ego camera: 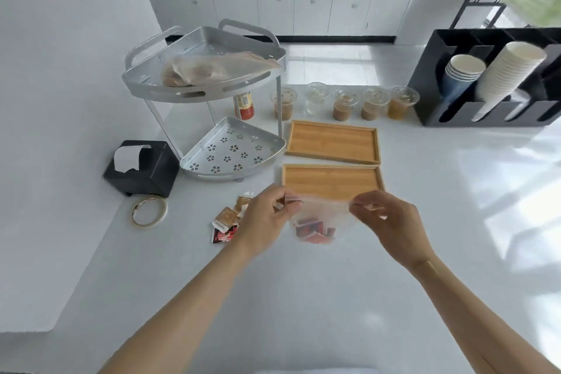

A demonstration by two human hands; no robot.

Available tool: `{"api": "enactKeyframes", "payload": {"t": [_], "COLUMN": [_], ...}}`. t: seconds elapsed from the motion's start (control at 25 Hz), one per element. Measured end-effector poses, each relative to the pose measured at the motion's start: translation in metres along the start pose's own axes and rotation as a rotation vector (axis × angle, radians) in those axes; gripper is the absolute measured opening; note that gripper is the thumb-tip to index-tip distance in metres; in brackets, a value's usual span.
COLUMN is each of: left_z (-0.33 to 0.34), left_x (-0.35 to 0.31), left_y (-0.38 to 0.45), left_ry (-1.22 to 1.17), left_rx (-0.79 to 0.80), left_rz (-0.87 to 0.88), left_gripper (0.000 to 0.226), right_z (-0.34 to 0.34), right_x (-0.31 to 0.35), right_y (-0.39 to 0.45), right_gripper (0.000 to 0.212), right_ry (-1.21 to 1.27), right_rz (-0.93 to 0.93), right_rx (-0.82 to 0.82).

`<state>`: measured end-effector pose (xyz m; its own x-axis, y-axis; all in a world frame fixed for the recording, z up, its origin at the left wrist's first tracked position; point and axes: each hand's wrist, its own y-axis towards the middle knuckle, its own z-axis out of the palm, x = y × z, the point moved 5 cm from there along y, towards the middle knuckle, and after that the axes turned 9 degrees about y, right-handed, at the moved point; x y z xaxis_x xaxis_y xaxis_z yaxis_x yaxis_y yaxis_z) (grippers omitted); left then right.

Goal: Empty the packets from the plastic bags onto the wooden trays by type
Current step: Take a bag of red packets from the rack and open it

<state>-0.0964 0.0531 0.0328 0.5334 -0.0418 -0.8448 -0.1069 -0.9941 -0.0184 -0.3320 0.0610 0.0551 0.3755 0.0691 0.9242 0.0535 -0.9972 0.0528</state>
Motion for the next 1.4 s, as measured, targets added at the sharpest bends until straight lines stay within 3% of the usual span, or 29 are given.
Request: {"api": "enactKeyframes", "payload": {"t": [0.12,0.44,0.64,0.72,0.88,1.2,1.4], "left_z": [0.025,0.050,0.031,0.035,0.056,0.060,0.059], "left_x": [0.007,0.013,0.003,-0.001,0.000,0.006,0.004], "left_y": [-0.021,-0.044,-0.047,-0.051,-0.055,-0.056,-0.055], "left_ry": [0.004,0.032,0.174,0.063,-0.215,-0.336,-0.308], "left_rx": [0.063,0.105,-0.194,-0.119,0.188,0.252,0.253], "left_rz": [0.017,-0.008,-0.119,-0.186,-0.408,-0.530,-0.510], "left_gripper": [0.021,0.016,0.020,0.018,0.019,0.018,0.016], "right_z": [-0.001,0.007,0.023,0.030,0.040,0.048,0.053], "right_x": [-0.019,-0.031,-0.018,-0.012,-0.005,-0.011,-0.017], "right_y": [-0.033,-0.070,-0.069,-0.072,-0.077,-0.079,-0.074], "right_gripper": [0.019,0.016,0.017,0.009,0.010,0.009,0.008], "right_ry": [-0.006,-0.102,-0.310,-0.375,-0.398,-0.258,0.119], "right_rz": [0.023,-0.022,-0.189,-0.261,-0.313,-0.110,0.250], "right_rx": [-0.021,-0.020,-0.105,-0.147,-0.149,0.035,0.121]}}
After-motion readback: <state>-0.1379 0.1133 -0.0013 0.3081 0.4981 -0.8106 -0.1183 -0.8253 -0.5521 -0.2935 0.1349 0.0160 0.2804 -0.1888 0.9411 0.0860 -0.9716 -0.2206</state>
